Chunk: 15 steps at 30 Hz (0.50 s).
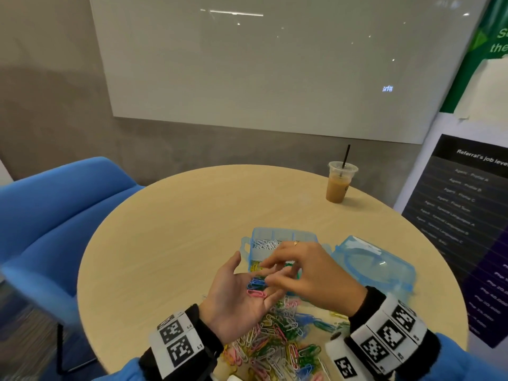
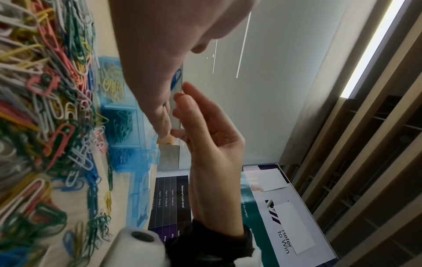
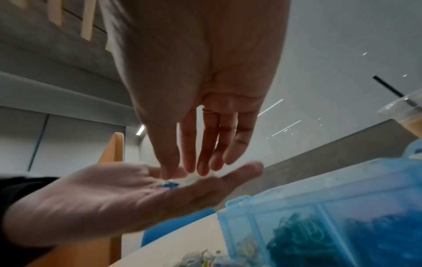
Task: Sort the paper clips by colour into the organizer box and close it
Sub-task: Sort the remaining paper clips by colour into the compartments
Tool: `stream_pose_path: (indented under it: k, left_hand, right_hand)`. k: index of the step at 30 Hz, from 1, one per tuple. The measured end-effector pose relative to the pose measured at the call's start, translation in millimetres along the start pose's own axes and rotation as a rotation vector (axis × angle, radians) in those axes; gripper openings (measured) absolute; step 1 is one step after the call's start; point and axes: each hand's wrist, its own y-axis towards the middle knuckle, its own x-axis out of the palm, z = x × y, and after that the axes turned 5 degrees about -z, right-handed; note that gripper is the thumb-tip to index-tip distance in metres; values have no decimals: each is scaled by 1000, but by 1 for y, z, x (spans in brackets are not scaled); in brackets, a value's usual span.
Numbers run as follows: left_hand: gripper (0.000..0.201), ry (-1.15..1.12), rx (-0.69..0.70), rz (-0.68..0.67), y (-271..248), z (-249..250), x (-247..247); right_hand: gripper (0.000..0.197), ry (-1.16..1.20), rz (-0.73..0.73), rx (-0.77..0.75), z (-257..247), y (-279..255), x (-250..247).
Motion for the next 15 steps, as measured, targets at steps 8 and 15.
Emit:
stream_pose_path:
  k: [8,15]
  left_hand:
    - [80,-94,-41,3,1,-2,0]
    - [75,-39,-38,12,1,-4,-1]
  right_hand:
    - [9,-84,-81,5,1,1,9]
    - [11,71,-43,87,2,-4,-8]
